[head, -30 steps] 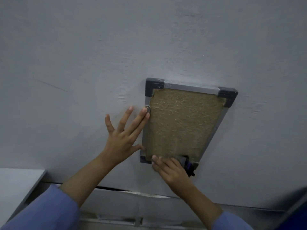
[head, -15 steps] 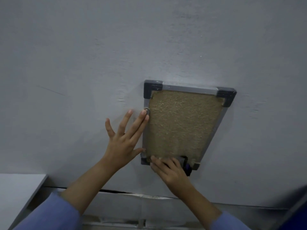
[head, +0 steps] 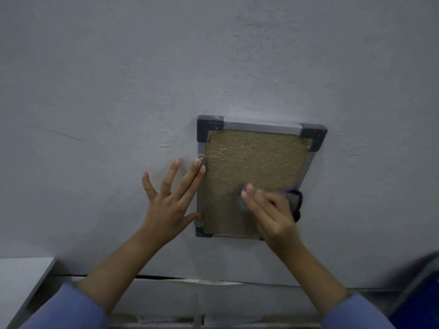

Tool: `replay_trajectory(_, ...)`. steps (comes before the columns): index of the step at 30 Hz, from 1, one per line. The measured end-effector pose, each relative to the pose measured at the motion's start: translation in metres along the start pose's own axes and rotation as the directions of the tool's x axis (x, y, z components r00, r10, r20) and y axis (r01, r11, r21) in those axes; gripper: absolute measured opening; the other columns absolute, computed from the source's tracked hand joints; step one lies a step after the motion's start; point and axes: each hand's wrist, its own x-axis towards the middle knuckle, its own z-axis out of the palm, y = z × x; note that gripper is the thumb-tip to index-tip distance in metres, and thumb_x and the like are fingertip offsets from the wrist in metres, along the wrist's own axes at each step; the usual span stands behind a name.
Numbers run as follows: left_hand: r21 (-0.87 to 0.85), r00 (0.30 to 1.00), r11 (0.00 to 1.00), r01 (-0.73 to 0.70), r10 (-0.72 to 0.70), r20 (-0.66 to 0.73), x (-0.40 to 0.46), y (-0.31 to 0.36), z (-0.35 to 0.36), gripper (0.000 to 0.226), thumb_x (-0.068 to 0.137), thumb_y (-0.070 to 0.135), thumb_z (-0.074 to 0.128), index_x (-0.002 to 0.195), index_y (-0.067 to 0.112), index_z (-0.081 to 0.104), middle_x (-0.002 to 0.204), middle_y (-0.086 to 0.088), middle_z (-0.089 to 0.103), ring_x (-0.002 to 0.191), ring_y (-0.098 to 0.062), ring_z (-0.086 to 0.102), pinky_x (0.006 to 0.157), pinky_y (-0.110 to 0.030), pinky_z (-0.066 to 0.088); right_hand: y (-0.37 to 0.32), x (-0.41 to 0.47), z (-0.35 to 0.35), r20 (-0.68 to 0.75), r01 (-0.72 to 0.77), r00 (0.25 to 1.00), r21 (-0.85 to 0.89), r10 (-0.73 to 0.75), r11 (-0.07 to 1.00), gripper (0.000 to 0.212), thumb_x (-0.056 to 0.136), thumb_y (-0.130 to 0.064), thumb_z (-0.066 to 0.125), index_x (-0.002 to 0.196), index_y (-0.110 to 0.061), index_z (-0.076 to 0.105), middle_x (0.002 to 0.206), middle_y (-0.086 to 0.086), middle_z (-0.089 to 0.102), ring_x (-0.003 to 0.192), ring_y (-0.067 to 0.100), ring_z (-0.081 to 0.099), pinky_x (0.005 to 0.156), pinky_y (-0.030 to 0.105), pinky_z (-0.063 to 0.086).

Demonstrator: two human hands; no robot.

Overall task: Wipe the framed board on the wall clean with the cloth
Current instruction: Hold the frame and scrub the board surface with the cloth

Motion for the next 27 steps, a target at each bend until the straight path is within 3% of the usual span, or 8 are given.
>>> replay_trajectory(4,0.011,1.0,1.0,-0.003,0.003,0.013,0.0,-0.002,-0.001,0.136,0.052,0.056,0.083,0.153,0.018,0.0,0.161,0.003,-0.007,0.143,-0.032,0.015,0.101,-0.07,0.004,-0.02,-0.068,0.013,0.253,-0.039,0.967,0.108,0.01,0.993,0.028,0.089,-0.004,0.058,0.116,0.0,0.065,0.125,0.013,0.06,0.097,0.023,0.057,0.074,0.036,0.053)
replay_trajectory(7,0.014,1.0,1.0,-0.01,0.01,0.021,-0.001,-0.002,-0.005,0.135,0.053,0.057,0.083,0.153,0.018,0.001,0.161,0.003,-0.006,0.142,-0.031,0.016,0.101,-0.07,0.004,-0.03,-0.082,0.007,0.342,-0.06,0.94,0.143,0.008,0.988,0.027,0.093,-0.009,0.05,0.11,0.001,0.068,0.121,0.013,0.063,0.091,0.025,0.065,0.07,0.036,0.055)
replay_trajectory(9,0.024,1.0,1.0,-0.018,0.018,0.01,-0.002,-0.004,-0.009,0.132,0.055,0.059,0.081,0.153,0.018,0.003,0.161,0.003,-0.006,0.143,-0.03,0.015,0.102,-0.069,0.004,-0.033,-0.071,-0.003,0.293,-0.104,0.954,0.139,0.059,0.985,0.028,0.098,-0.009,0.045,0.11,0.001,0.068,0.121,0.013,0.063,0.088,0.027,0.068,0.072,0.036,0.055)
replay_trajectory(13,0.036,0.996,0.998,-0.041,0.044,-0.082,0.01,-0.012,-0.02,0.131,0.055,0.064,0.078,0.153,0.019,0.003,0.161,0.002,-0.004,0.147,-0.025,-0.001,0.105,-0.065,-0.003,-0.018,-0.002,-0.037,0.022,-0.1,0.995,0.096,0.098,0.99,0.025,0.094,0.003,0.049,0.114,0.004,0.064,0.121,0.021,0.061,0.094,0.032,0.064,0.084,0.035,0.05)
replay_trajectory(17,0.09,1.0,0.996,0.018,-0.016,-0.023,0.041,-0.014,-0.036,0.14,0.047,0.07,0.077,0.153,0.019,0.001,0.161,-0.002,-0.005,0.146,-0.031,-0.009,0.104,-0.065,-0.012,0.02,0.075,-0.058,-0.218,-0.085,0.972,0.012,0.086,0.996,0.031,0.085,0.012,0.06,0.116,0.009,0.06,0.111,0.025,0.063,0.102,0.031,0.058,0.088,0.036,0.047)
replay_trajectory(23,0.146,0.998,0.989,0.034,-0.041,0.041,0.052,-0.011,-0.037,0.148,0.038,0.064,0.083,0.153,0.017,0.003,0.16,0.0,-0.009,0.145,-0.031,-0.008,0.097,-0.075,0.01,0.026,0.034,-0.031,-0.129,-0.116,0.986,-0.097,0.103,0.988,0.04,0.084,0.001,0.066,0.123,-0.004,0.056,0.118,0.014,0.065,0.108,0.03,0.053,0.084,0.048,0.049)
replay_trajectory(25,0.144,0.998,0.989,0.038,-0.045,0.041,0.052,-0.011,-0.035,0.15,0.036,0.062,0.084,0.153,0.017,0.003,0.16,0.0,-0.009,0.145,-0.032,-0.005,0.095,-0.075,0.011,0.014,-0.011,-0.016,-0.053,-0.111,0.993,-0.101,0.106,0.989,0.027,0.094,-0.003,0.053,0.12,-0.006,0.059,0.119,0.01,0.064,0.106,0.027,0.054,0.081,0.045,0.048)
replay_trajectory(27,0.141,0.998,0.99,0.031,-0.037,0.04,0.052,-0.011,-0.033,0.151,0.035,0.062,0.085,0.153,0.017,0.003,0.16,0.0,-0.01,0.145,-0.035,0.001,0.094,-0.076,0.012,0.003,-0.052,-0.005,0.032,-0.13,0.99,-0.107,0.134,0.986,0.028,0.101,-0.007,0.041,0.116,-0.007,0.064,0.117,0.007,0.066,0.103,0.025,0.054,0.078,0.043,0.047)
